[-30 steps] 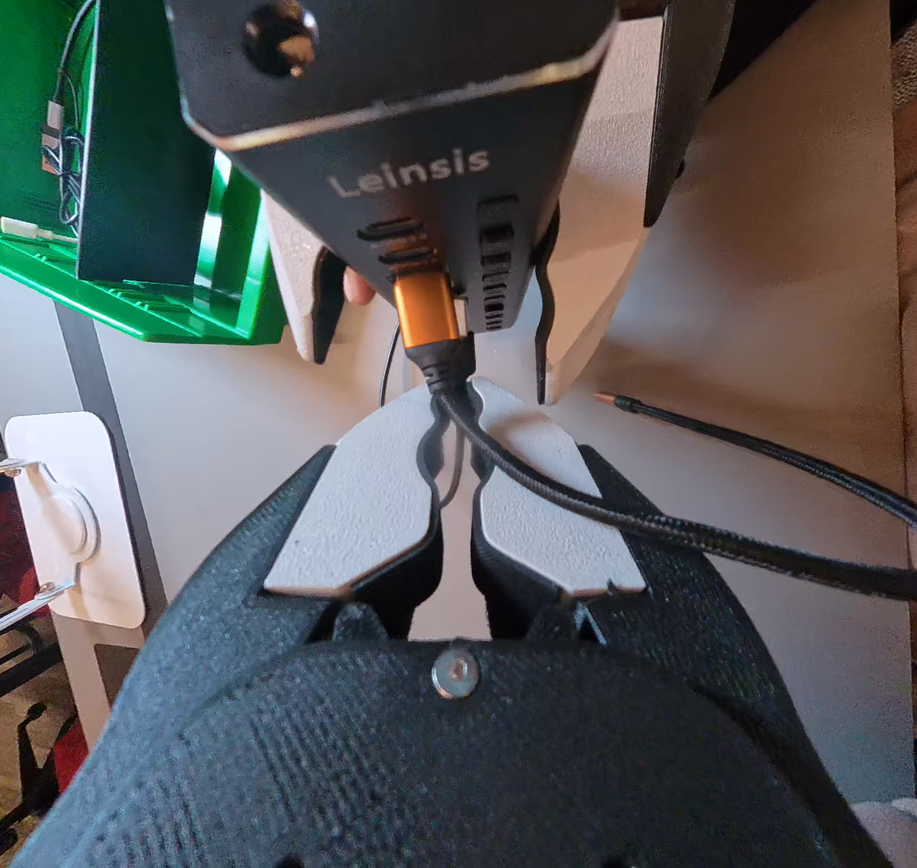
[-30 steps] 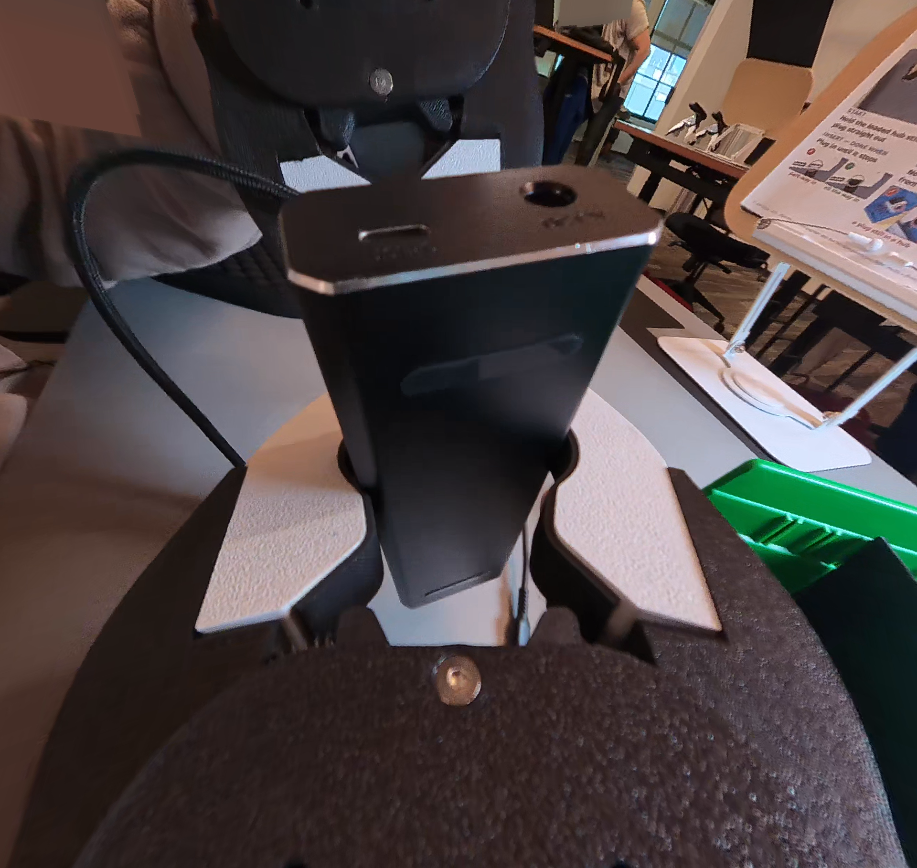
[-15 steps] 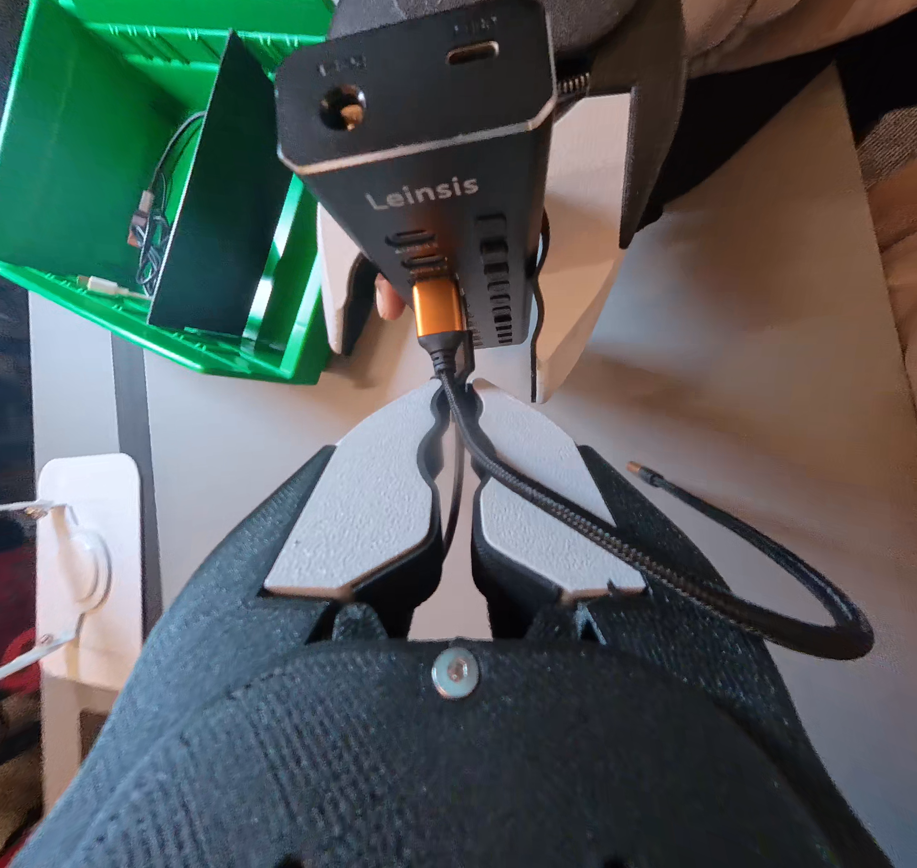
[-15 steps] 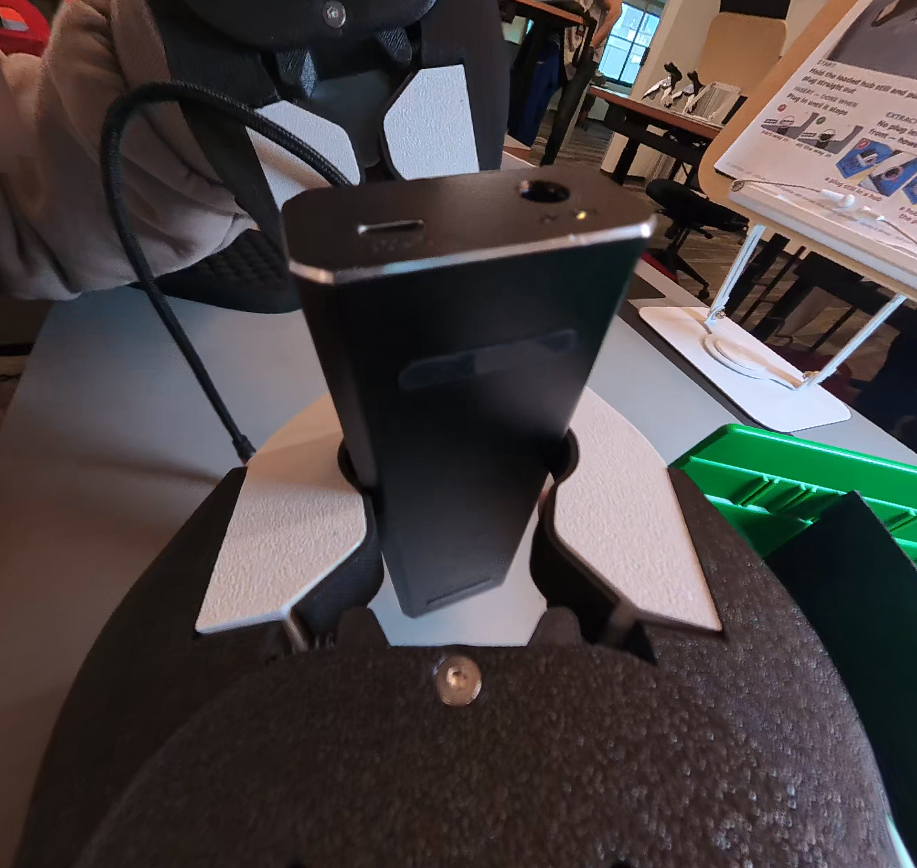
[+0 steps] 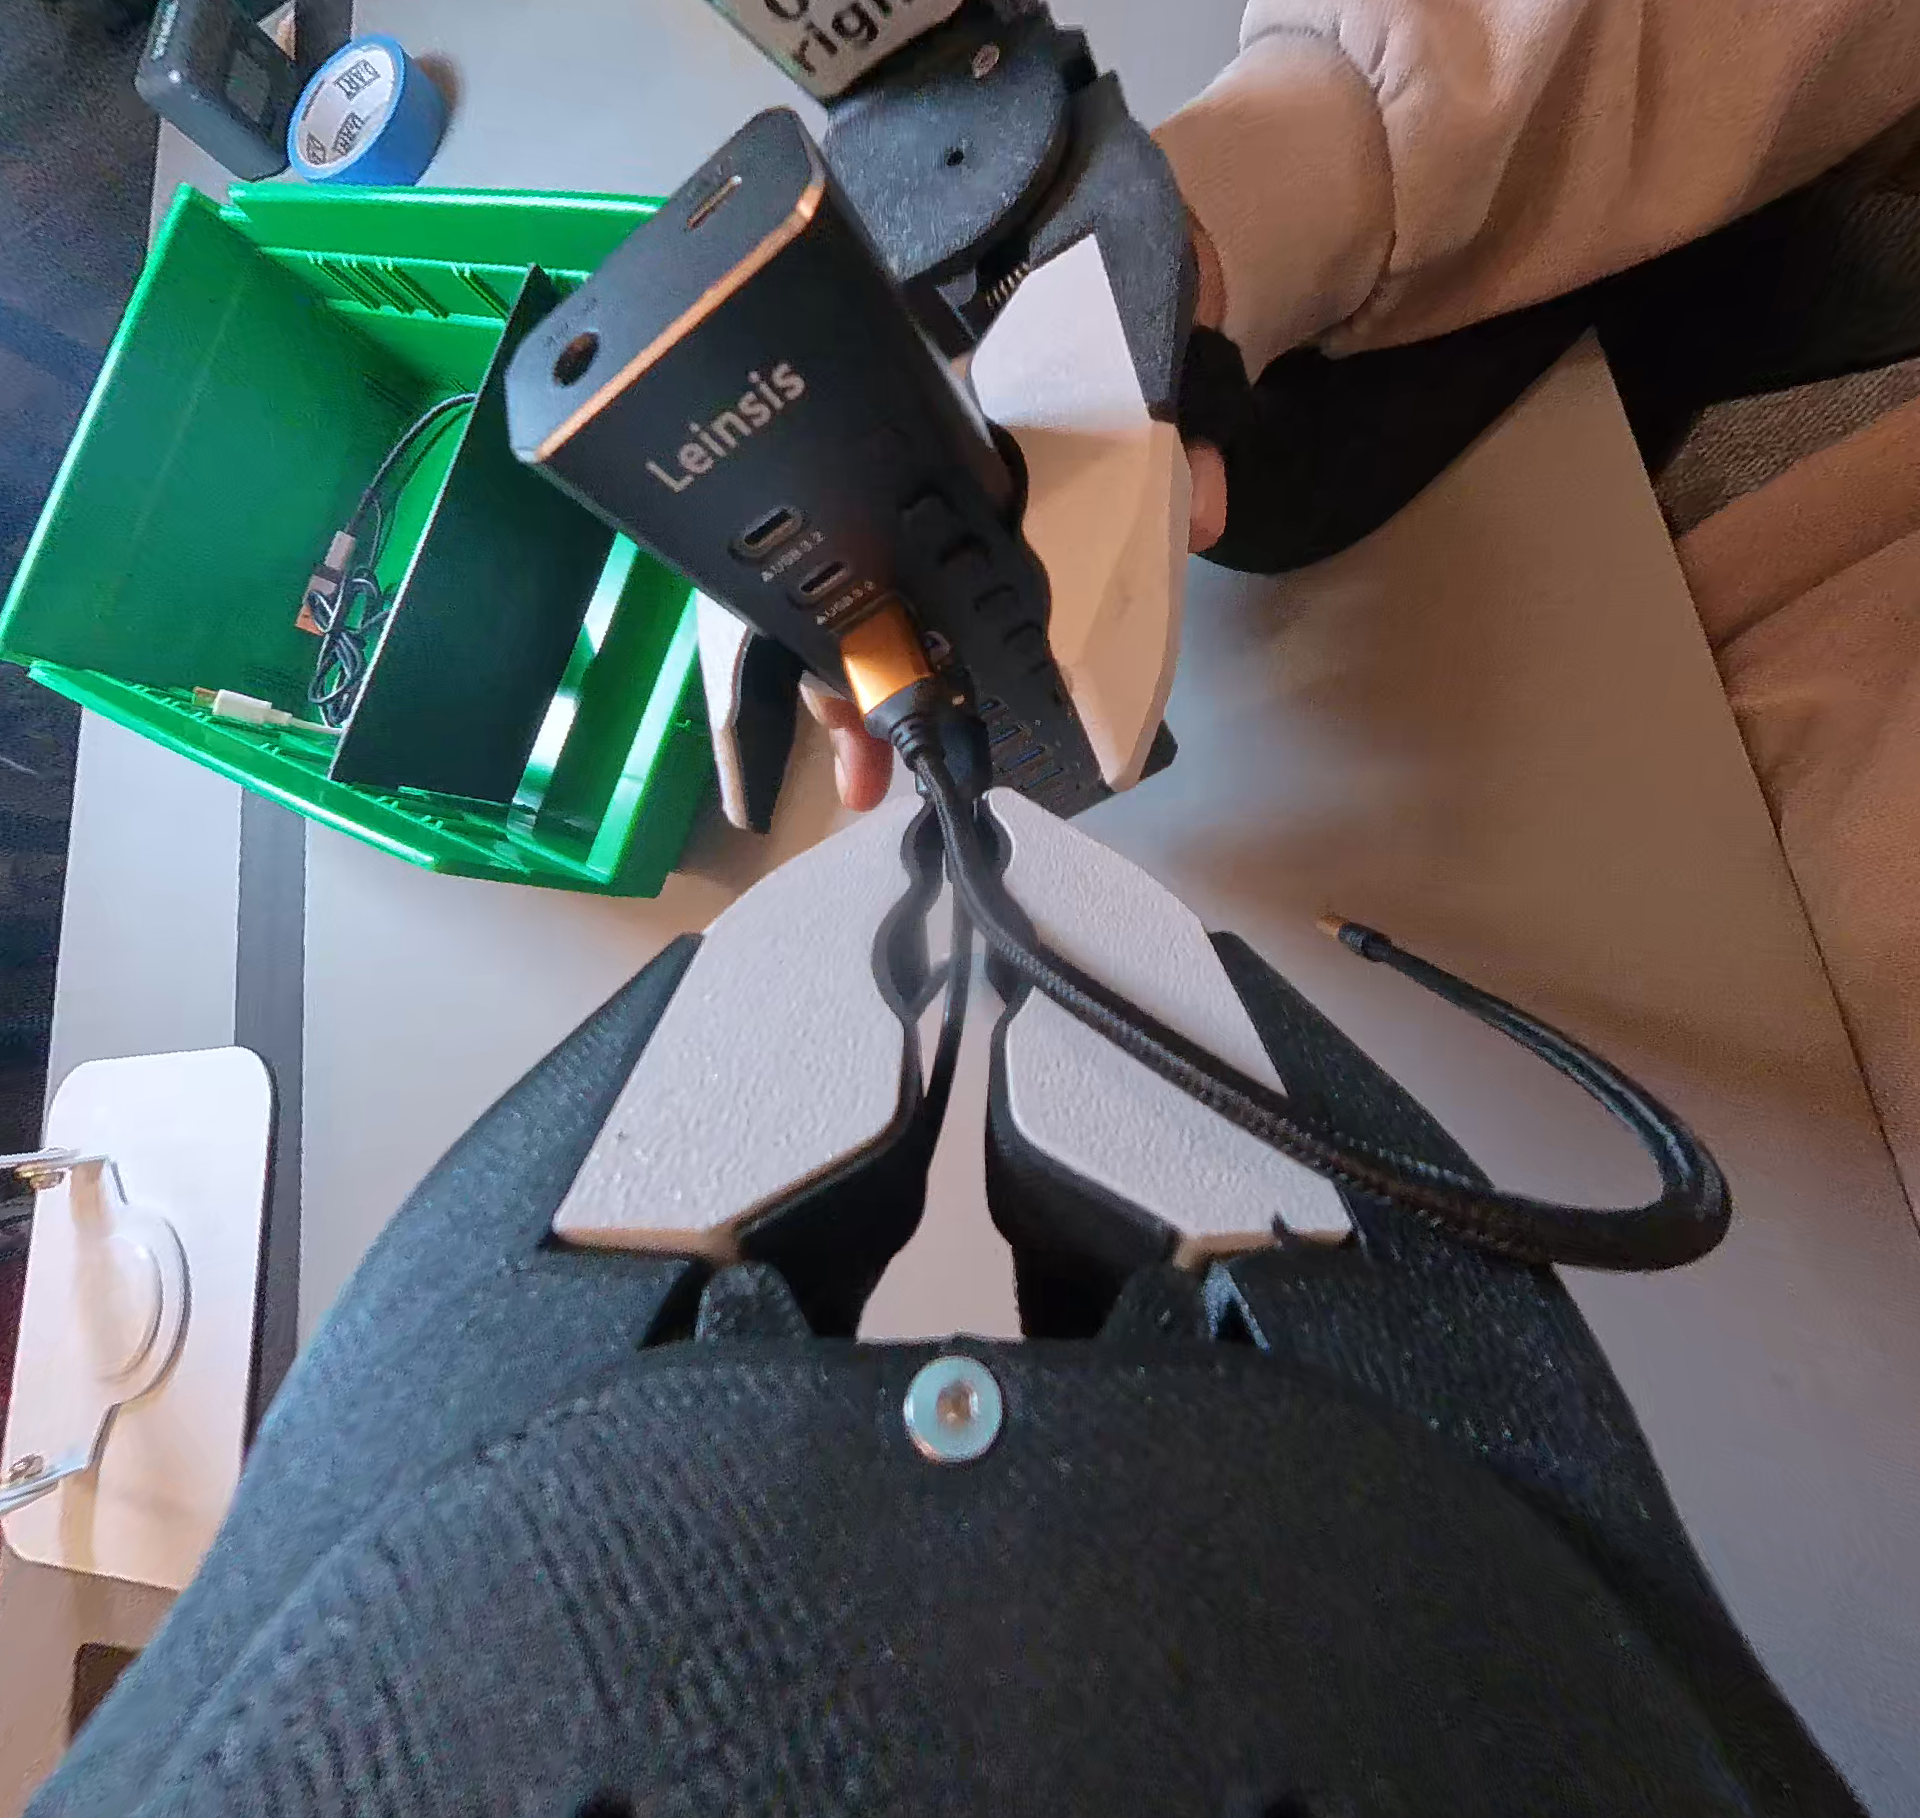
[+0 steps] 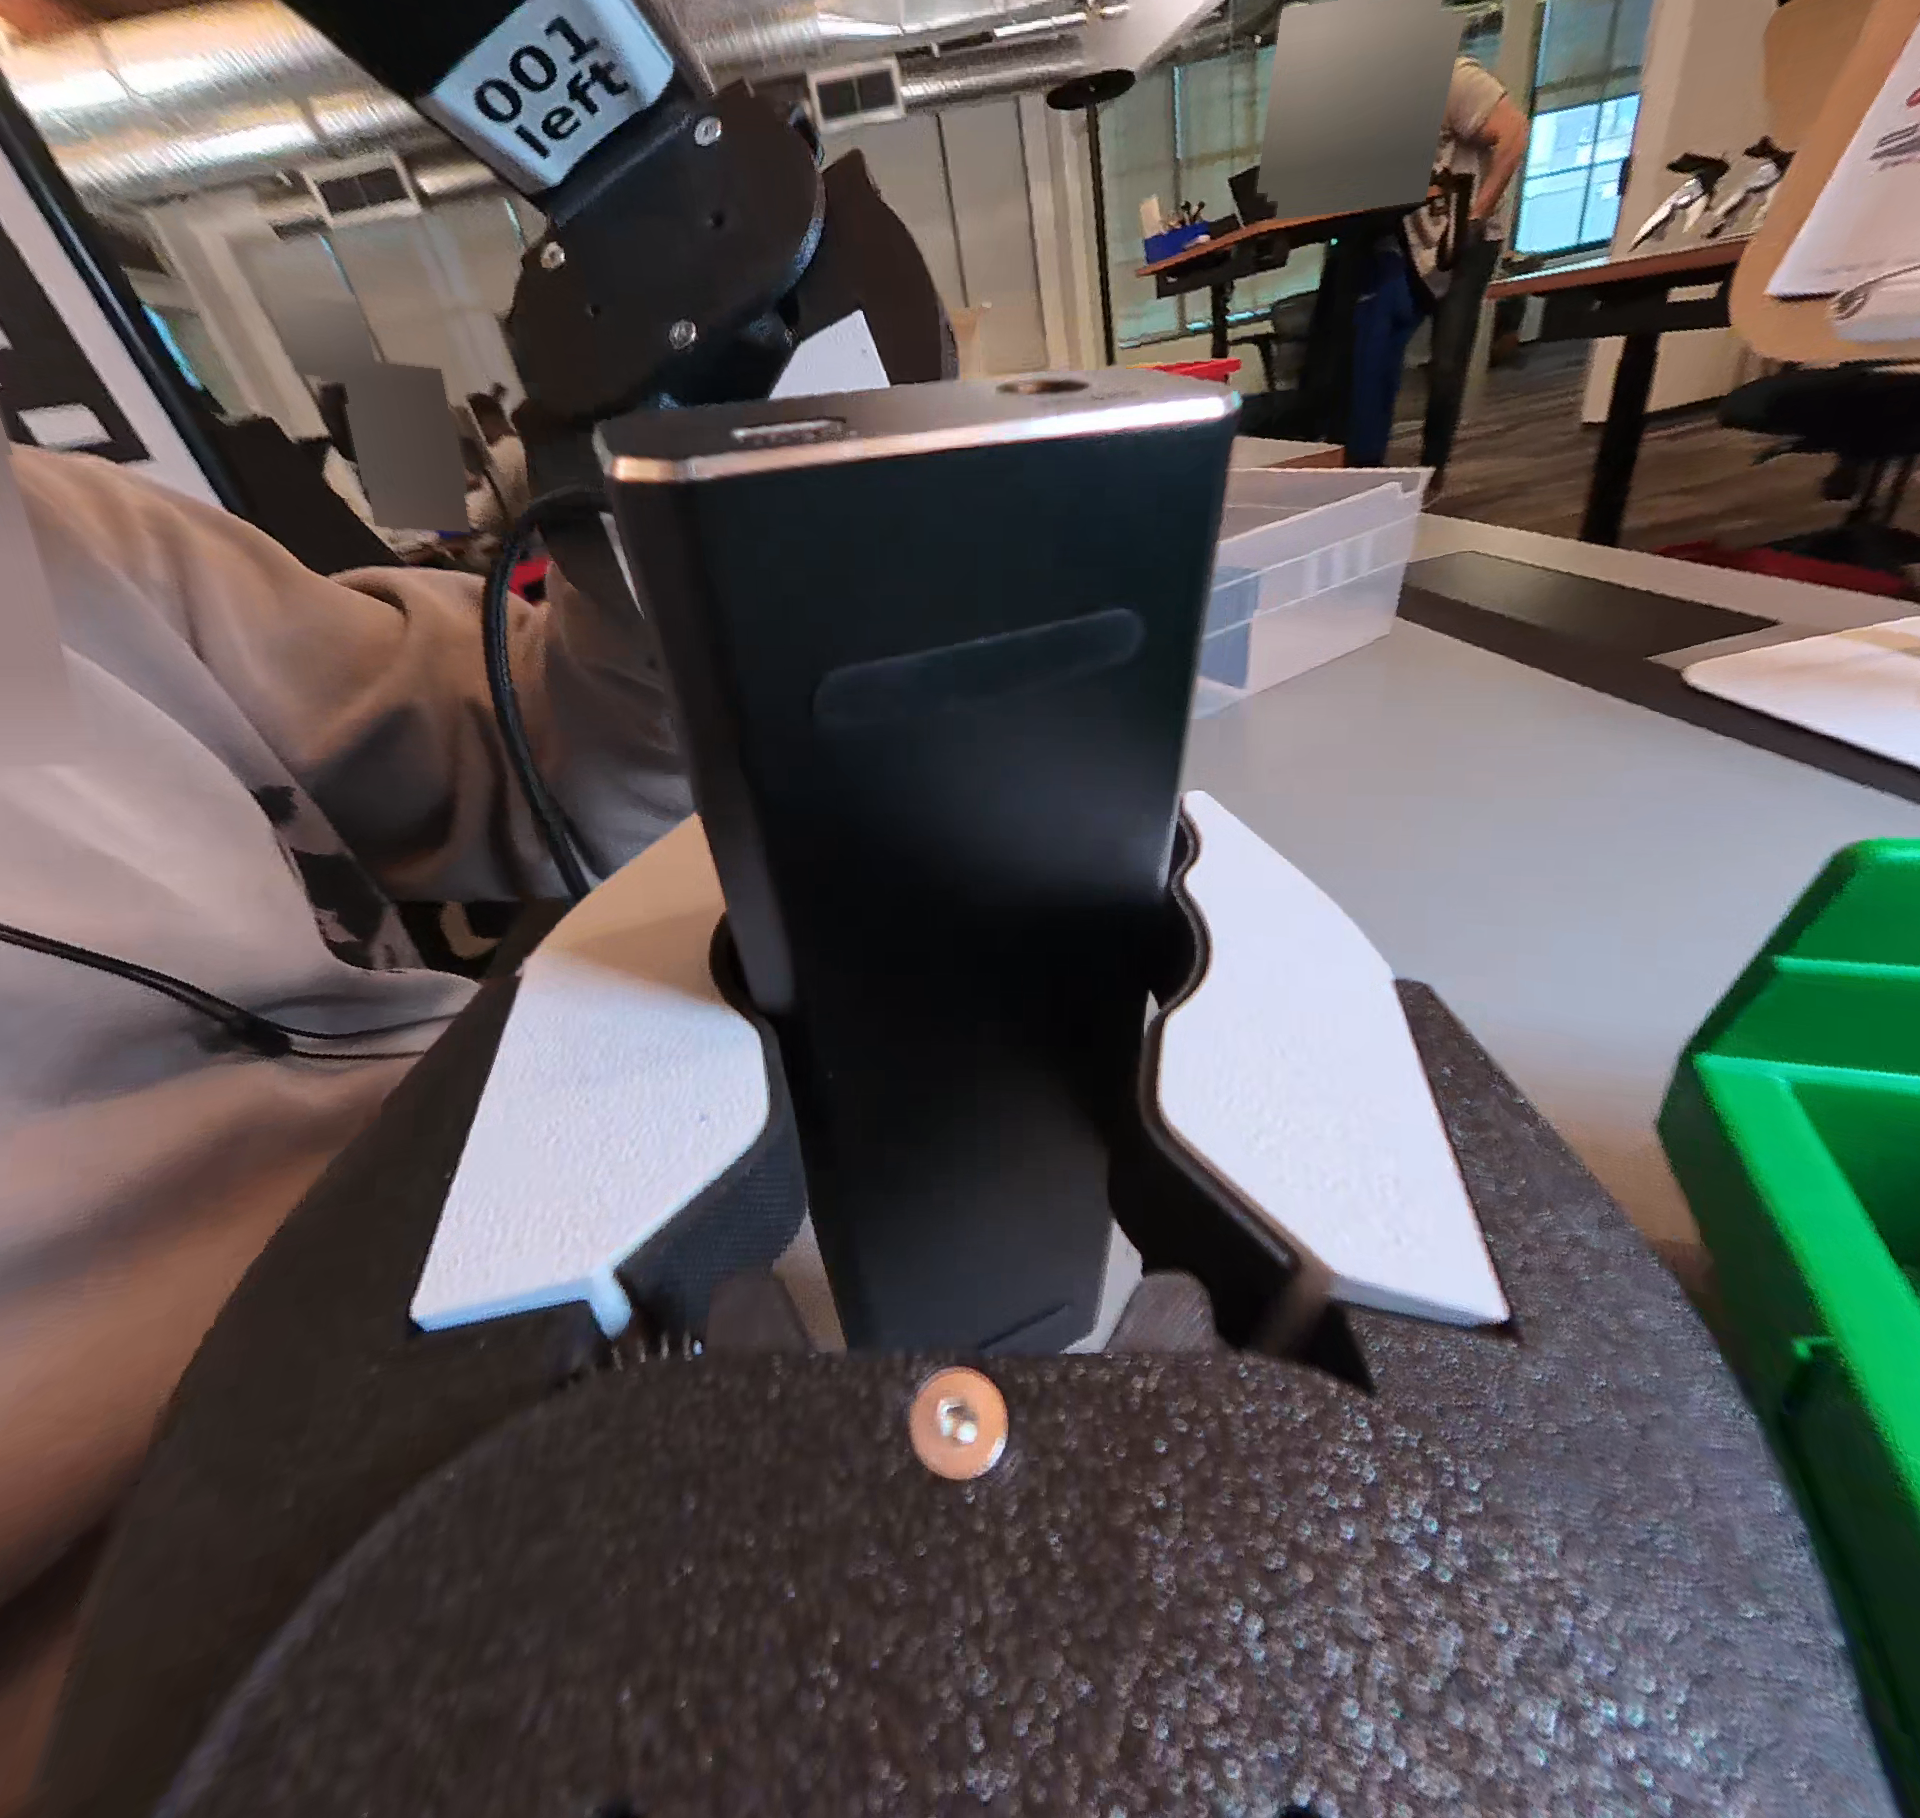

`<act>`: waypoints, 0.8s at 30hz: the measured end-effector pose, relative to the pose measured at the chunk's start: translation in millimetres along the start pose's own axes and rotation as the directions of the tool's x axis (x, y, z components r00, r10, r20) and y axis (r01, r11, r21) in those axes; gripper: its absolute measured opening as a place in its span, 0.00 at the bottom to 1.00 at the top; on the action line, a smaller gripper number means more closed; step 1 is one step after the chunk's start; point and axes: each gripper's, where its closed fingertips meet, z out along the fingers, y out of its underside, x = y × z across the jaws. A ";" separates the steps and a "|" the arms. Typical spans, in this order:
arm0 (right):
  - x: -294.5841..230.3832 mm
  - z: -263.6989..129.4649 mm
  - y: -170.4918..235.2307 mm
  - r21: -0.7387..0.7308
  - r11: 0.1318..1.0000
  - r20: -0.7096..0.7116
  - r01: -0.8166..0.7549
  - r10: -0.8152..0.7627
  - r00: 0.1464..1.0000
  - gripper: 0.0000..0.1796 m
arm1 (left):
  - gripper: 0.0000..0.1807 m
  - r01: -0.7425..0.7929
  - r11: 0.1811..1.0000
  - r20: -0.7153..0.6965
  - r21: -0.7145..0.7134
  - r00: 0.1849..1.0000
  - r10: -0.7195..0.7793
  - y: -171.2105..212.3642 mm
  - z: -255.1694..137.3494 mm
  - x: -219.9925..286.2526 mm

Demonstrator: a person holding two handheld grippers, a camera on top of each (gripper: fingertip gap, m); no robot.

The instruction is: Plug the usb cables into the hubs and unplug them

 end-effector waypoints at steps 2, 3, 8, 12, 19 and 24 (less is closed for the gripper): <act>-1.4 0.2 -3.1 0.038 0.998 0.032 -0.045 0.044 0.999 0.41 | 0.03 0.028 0.999 -0.018 0.031 0.999 -0.028 -3.5 -2.8 0.6; -1.8 0.3 -4.4 0.051 0.997 0.045 -0.064 0.061 0.997 0.41 | 0.03 0.047 0.998 -0.031 0.051 0.998 -0.046 -5.6 -4.1 0.7; -5.3 -4.5 -16.5 0.144 0.983 0.107 -0.112 0.097 0.990 0.41 | 0.03 0.151 0.972 -0.079 0.178 0.987 -0.138 -22.1 -9.7 0.0; -3.5 -13.2 -28.4 0.230 0.952 0.172 -0.204 0.166 0.971 0.41 | 0.03 0.156 0.967 -0.061 0.204 0.987 -0.147 -27.4 -7.1 -0.4; 0.6 -18.0 -32.0 0.258 0.929 0.197 -0.264 0.217 0.956 0.41 | 0.03 0.139 0.975 -0.008 0.176 0.990 -0.139 -20.5 -0.4 -6.1; -1.8 -14.4 -32.0 0.250 0.936 0.192 -0.249 0.205 0.960 0.41 | 0.03 0.100 0.988 0.028 0.120 0.994 -0.104 -16.5 -3.6 -5.9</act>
